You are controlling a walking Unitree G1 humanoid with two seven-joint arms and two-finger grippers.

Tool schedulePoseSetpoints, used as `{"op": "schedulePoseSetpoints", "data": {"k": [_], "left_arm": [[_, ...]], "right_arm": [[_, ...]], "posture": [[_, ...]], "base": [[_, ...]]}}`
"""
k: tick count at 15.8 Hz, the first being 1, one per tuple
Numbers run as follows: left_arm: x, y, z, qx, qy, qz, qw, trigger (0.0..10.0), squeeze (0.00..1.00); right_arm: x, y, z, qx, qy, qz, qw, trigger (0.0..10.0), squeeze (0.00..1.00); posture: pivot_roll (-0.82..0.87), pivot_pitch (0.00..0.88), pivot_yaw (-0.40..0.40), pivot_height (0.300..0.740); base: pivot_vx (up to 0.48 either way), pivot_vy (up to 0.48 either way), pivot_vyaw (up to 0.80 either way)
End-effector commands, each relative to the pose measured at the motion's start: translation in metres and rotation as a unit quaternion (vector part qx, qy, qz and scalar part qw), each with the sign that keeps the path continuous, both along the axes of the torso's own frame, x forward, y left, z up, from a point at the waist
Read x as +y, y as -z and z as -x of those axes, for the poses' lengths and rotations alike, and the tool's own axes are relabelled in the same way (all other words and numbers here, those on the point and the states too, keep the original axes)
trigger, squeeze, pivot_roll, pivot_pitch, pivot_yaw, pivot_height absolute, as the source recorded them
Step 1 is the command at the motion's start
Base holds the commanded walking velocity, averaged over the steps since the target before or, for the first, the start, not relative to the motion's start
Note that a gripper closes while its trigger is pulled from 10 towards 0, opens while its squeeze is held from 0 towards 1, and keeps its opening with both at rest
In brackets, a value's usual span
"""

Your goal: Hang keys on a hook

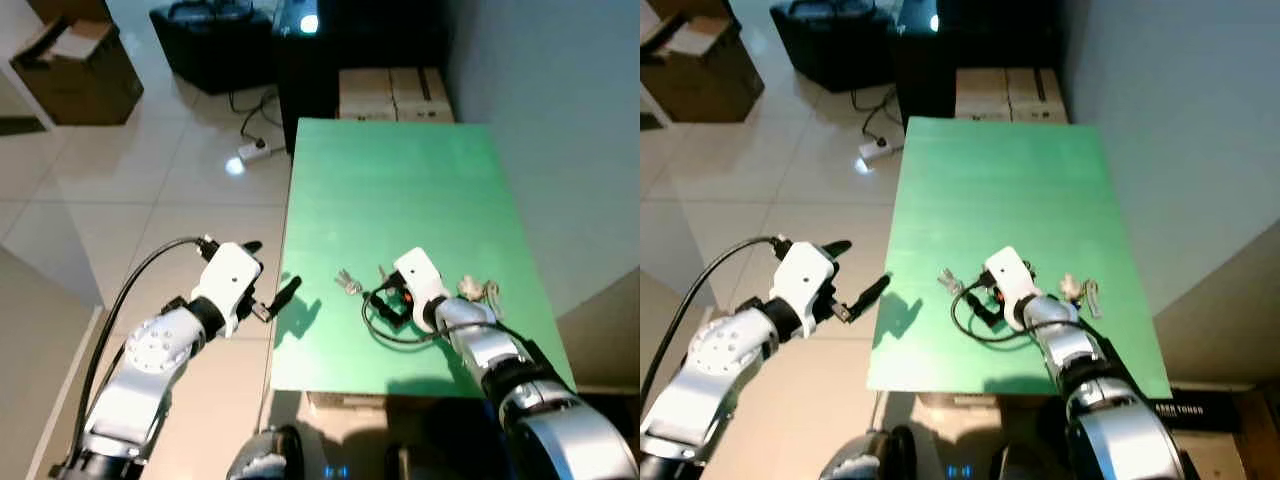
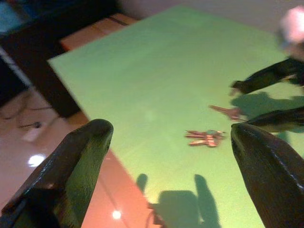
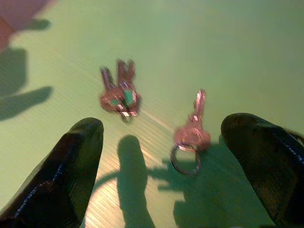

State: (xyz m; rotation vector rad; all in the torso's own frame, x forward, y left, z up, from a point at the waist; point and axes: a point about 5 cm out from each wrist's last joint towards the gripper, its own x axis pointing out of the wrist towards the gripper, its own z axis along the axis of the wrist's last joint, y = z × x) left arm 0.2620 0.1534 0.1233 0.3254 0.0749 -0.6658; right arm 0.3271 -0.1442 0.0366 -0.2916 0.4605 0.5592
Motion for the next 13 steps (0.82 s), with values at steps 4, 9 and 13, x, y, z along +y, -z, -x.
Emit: {"op": "schedulePoseSetpoints", "data": {"k": [4,9,13], "left_arm": [[0.001,-0.005,0.003,0.016,0.026,-0.012,0.999,10.0,0.00],[0.001,-0.011,0.006,0.022,0.030,-0.015,0.999,10.0,0.00],[0.001,-0.014,0.016,0.050,0.067,-0.019,0.996,10.0,0.00]], "right_arm": [[-0.015,-0.007,-0.012,0.026,0.055,0.022,0.998,10.0,0.00],[-0.016,-0.019,-0.020,0.047,0.037,0.010,0.998,10.0,0.00],[-0.015,-0.022,-0.021,0.051,0.026,0.005,0.998,5.8,0.00]], "posture": [[0.05,0.300,0.093,0.740],[0.06,0.353,0.093,0.740],[0.07,0.366,0.086,0.740]], "base": [[0.000,0.000,0.00],[0.000,0.000,0.00],[0.000,0.000,0.00]]}}
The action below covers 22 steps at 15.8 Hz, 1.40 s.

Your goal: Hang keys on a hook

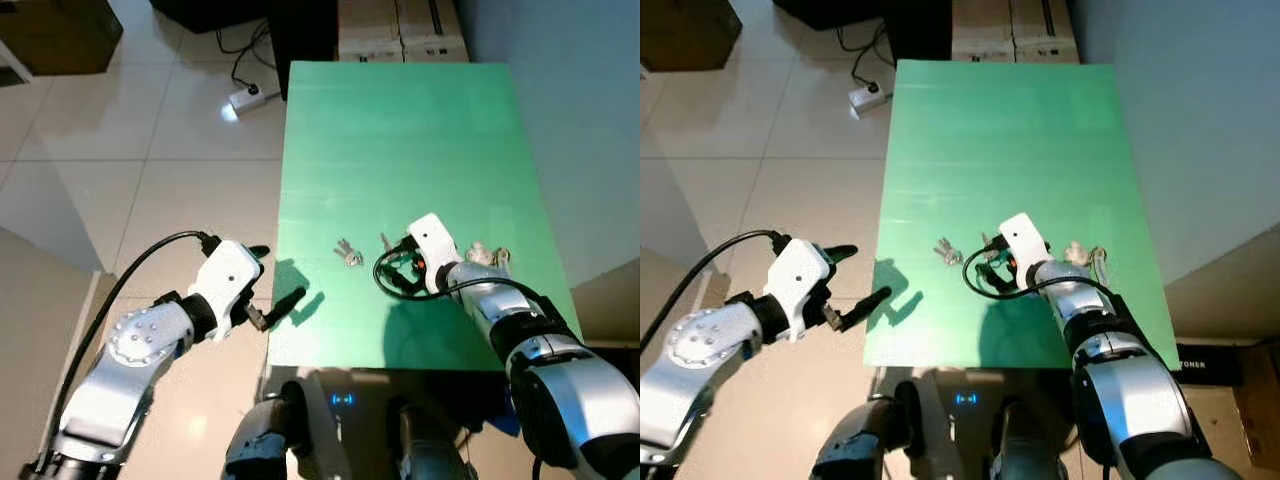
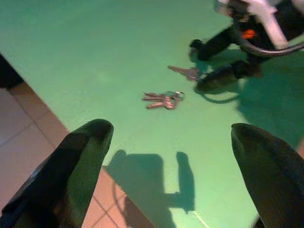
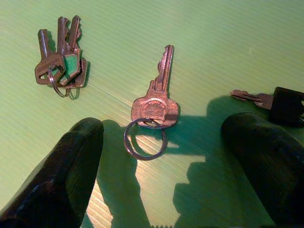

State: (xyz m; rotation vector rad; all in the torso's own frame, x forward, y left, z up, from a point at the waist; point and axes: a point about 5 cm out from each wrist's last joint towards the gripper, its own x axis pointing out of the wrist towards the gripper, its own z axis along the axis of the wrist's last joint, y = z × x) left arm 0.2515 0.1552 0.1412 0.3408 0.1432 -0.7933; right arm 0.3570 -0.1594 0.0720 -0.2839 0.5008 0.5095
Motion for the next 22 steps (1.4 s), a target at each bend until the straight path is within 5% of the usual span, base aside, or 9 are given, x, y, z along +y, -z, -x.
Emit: {"op": "schedulePoseSetpoints", "data": {"k": [1,2,3,22], "left_arm": [[-0.001,0.002,0.006,0.016,0.015,0.000,1.000,10.0,0.00],[-0.001,0.001,0.007,0.019,0.018,0.001,1.000,10.0,0.00],[0.000,0.001,0.007,0.021,0.019,-0.002,1.000,10.0,0.00],[-0.008,-0.005,0.008,0.013,0.025,0.000,1.000,10.0,0.00]], "right_arm": [[0.000,0.013,0.009,0.035,-0.002,-0.002,0.999,3.6,0.00],[0.001,0.013,0.008,0.036,-0.003,-0.003,0.999,2.7,0.00],[0.001,0.013,0.008,0.037,-0.007,-0.003,0.999,0.0,0.00],[-0.018,0.006,0.009,0.027,-0.024,-0.014,0.999,0.0,0.00]], "posture": [[0.07,0.365,0.086,0.740],[0.07,0.366,0.089,0.740],[0.06,0.366,0.088,0.740],[0.02,0.357,0.063,0.740]], "base": [[0.000,0.000,0.00],[0.000,0.000,0.00],[0.000,0.000,0.00],[0.000,0.000,0.00]]}}
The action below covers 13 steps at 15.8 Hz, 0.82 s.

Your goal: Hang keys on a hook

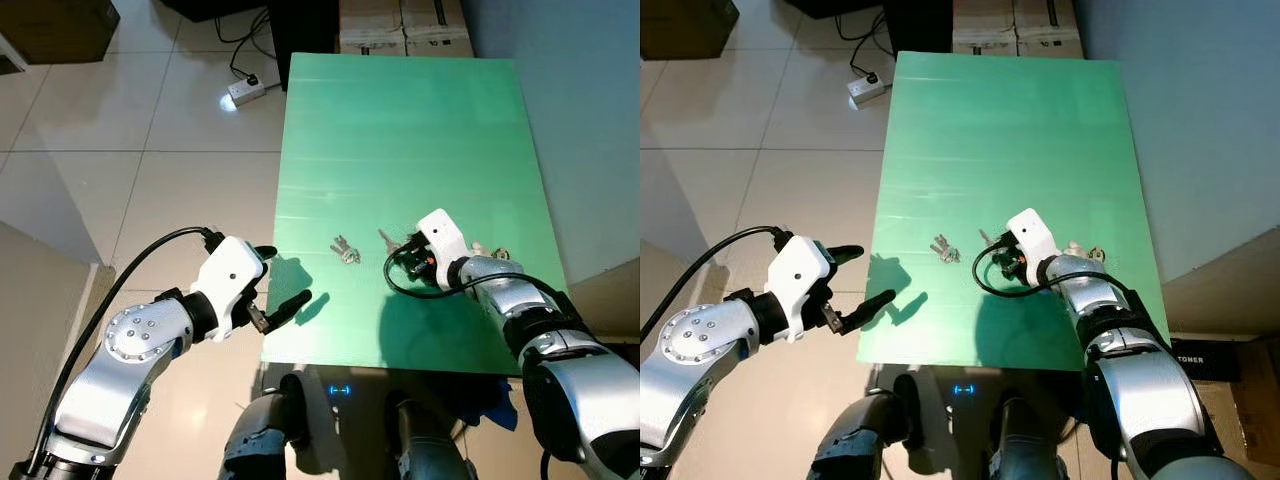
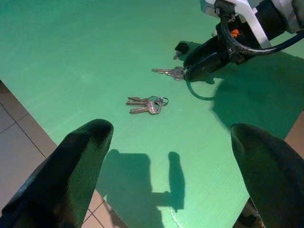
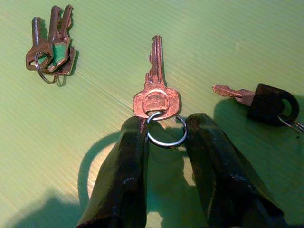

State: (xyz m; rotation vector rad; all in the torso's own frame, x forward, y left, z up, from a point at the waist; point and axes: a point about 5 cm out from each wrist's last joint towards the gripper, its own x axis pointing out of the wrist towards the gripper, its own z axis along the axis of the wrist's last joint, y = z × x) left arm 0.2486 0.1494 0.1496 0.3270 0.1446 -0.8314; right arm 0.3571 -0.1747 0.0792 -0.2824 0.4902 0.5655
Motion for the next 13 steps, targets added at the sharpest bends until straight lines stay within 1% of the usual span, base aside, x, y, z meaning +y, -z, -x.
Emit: {"op": "schedulePoseSetpoints", "data": {"k": [1,6,8,11,13], "left_arm": [[-0.003,0.003,0.004,0.006,0.006,-0.006,1.000,10.0,0.00],[-0.007,0.004,0.002,0.001,0.003,-0.002,1.000,10.0,0.00],[-0.007,0.004,0.001,-0.002,0.003,-0.003,1.000,10.0,0.00],[-0.007,0.004,0.001,-0.006,0.000,-0.005,1.000,10.0,0.00],[-0.007,0.004,0.001,-0.006,0.001,-0.005,1.000,10.0,0.00]], "right_arm": [[-0.005,0.013,0.009,0.026,0.004,-0.010,1.000,0.0,0.00],[-0.011,0.006,0.007,0.006,0.017,-0.044,0.999,0.0,0.00],[-0.013,-0.003,0.002,-0.015,0.030,-0.076,0.997,0.0,0.00],[-0.018,-0.021,-0.004,-0.050,0.029,-0.135,0.989,0.0,0.00],[-0.021,-0.032,-0.007,-0.070,0.017,-0.159,0.985,0.0,0.00]], "posture": [[0.02,0.358,0.062,0.740],[0.01,0.358,0.056,0.740],[0.01,0.360,0.054,0.740],[0.00,0.359,0.050,0.740],[-0.01,0.360,0.049,0.740]], "base": [[0.000,0.000,0.00],[0.000,0.000,0.00],[0.000,0.000,0.00],[0.000,0.000,0.00],[0.000,0.000,0.00]]}}
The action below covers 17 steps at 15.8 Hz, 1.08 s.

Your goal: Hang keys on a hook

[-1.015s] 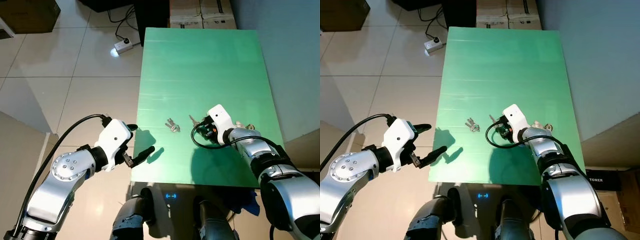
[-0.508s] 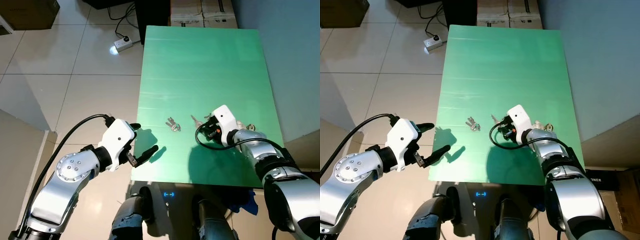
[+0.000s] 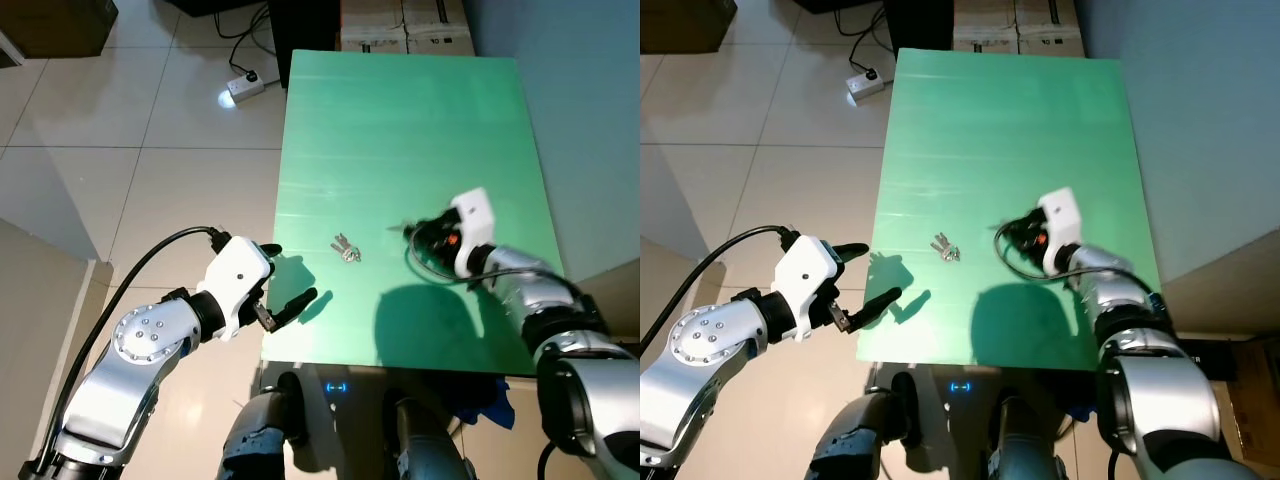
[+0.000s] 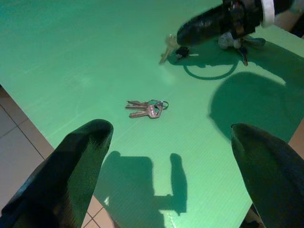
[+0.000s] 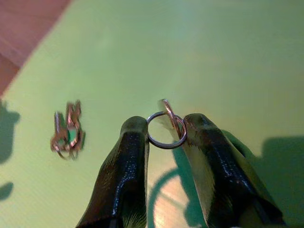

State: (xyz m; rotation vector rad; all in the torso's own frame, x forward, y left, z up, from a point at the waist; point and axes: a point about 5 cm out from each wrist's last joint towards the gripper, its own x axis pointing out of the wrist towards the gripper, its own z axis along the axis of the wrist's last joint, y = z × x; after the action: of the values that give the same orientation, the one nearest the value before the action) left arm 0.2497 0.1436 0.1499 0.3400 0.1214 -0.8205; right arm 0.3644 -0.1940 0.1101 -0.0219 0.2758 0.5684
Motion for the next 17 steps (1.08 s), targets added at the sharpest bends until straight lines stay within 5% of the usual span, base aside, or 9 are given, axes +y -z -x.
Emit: {"op": "schedulePoseSetpoints", "data": {"k": [1,7,9,12,17], "left_arm": [[-0.002,0.005,0.002,0.008,0.004,-0.004,1.000,10.0,0.00],[0.000,0.002,-0.002,-0.009,-0.010,-0.016,1.000,10.0,0.00],[0.002,0.000,-0.011,-0.039,-0.063,-0.011,0.997,10.0,0.00],[0.001,-0.009,-0.016,-0.054,-0.101,0.076,0.990,10.0,0.00],[-0.003,0.007,-0.017,-0.054,-0.123,0.086,0.987,10.0,0.00]], "right_arm": [[-0.002,-0.003,0.000,-0.009,-0.006,-0.013,1.000,0.0,0.00],[0.010,-0.018,0.008,-0.075,-0.055,-0.046,0.995,0.0,0.00],[0.016,-0.022,0.017,-0.128,-0.028,-0.038,0.991,0.0,0.00],[0.020,-0.032,0.039,-0.211,0.037,-0.030,0.976,0.0,0.00],[0.021,-0.030,0.066,-0.247,0.157,0.003,0.956,0.0,0.00]], "posture": [[-0.01,0.360,0.048,0.740],[-0.01,0.355,0.044,0.740],[-0.03,0.297,0.033,0.740],[-0.03,0.186,0.043,0.740],[-0.07,0.062,0.045,0.740]], "base": [[0.000,0.000,0.00],[0.000,0.000,0.00],[0.000,0.000,0.00],[0.000,0.000,0.00],[0.000,0.000,0.00]]}}
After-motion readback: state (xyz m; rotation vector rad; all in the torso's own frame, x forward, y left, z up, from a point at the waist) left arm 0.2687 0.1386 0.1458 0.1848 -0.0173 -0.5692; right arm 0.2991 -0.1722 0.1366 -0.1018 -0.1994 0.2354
